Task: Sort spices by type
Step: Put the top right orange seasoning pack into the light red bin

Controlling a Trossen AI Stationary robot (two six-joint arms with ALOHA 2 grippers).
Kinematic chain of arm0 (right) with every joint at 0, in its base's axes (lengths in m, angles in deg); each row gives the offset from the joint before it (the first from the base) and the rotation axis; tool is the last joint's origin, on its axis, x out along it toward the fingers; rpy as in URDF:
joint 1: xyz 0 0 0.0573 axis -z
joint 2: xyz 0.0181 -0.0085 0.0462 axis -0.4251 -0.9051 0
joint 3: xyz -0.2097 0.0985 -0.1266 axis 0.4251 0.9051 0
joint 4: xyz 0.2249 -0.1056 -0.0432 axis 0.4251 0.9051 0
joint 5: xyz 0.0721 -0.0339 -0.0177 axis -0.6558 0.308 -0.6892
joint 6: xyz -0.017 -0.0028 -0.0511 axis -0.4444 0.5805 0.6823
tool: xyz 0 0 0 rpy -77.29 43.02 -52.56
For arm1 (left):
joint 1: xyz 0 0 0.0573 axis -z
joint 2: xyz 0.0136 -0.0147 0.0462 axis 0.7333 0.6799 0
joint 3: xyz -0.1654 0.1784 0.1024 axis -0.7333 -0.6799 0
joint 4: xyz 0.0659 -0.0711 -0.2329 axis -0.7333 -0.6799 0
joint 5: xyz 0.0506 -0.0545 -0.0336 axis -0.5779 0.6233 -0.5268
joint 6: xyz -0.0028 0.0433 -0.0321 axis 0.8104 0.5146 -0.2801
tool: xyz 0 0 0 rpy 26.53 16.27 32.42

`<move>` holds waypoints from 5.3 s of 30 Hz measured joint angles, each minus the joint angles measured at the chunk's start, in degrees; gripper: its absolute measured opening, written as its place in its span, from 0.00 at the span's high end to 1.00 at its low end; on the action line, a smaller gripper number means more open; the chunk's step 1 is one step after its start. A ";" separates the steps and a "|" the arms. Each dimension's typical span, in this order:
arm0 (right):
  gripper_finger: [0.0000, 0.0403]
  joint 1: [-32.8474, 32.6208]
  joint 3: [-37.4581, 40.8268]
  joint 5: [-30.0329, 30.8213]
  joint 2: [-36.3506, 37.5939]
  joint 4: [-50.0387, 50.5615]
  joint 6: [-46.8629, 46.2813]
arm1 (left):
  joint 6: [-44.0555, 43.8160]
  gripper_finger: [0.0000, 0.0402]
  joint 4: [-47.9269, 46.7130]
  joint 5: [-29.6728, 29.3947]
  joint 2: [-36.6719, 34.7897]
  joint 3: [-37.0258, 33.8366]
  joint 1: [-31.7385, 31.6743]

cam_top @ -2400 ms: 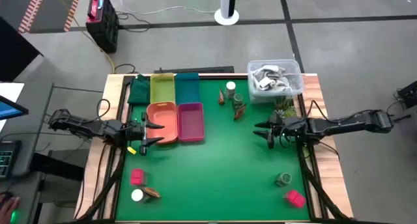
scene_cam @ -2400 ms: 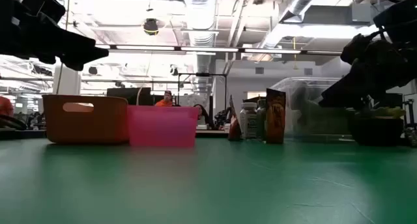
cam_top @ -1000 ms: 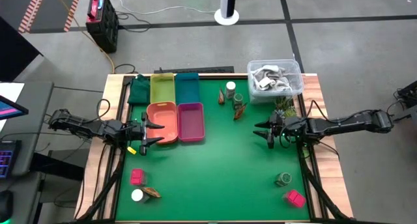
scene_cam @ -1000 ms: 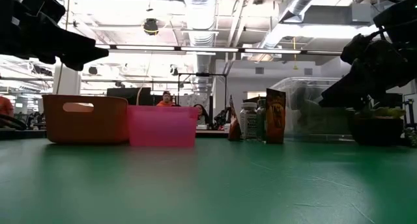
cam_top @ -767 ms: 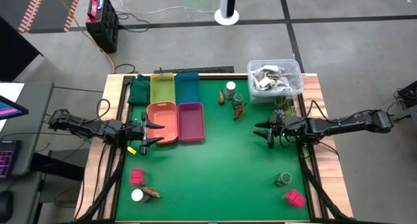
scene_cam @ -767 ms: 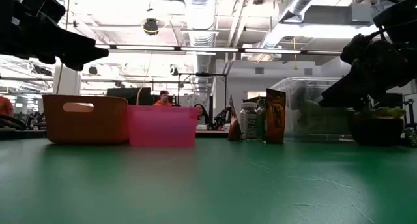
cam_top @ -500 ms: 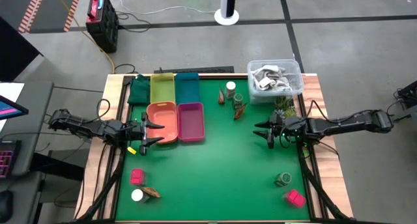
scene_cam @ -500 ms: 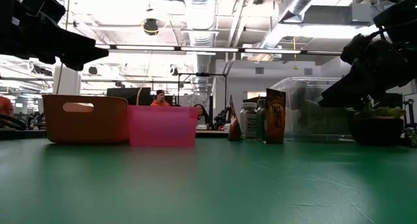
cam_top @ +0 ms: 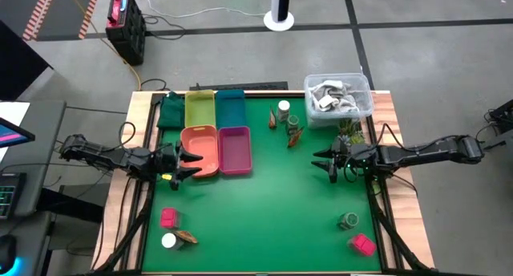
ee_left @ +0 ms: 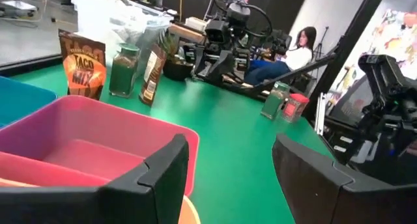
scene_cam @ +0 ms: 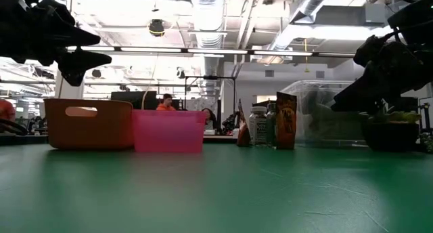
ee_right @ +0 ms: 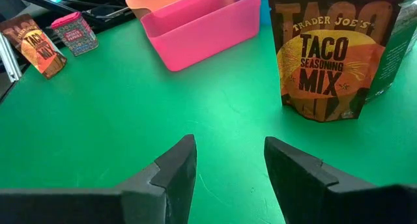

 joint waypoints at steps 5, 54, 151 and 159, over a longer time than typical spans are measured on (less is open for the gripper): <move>0.48 0.02 0.00 0.01 0.00 -0.30 -0.01 | 1.66 0.47 0.81 -0.63 -0.02 0.37 -0.34; 0.38 8.10 -62.42 4.22 -51.18 49.72 52.81 | 12.15 0.47 -8.12 -13.09 25.50 22.23 -8.50; 0.93 9.44 -117.44 -6.56 -100.64 53.54 78.59 | 22.74 0.47 -4.96 -15.14 22.45 23.85 -15.88; 0.92 8.79 -117.42 -4.57 -100.83 52.25 87.76 | 19.06 0.47 -8.71 -15.13 22.45 23.85 -15.82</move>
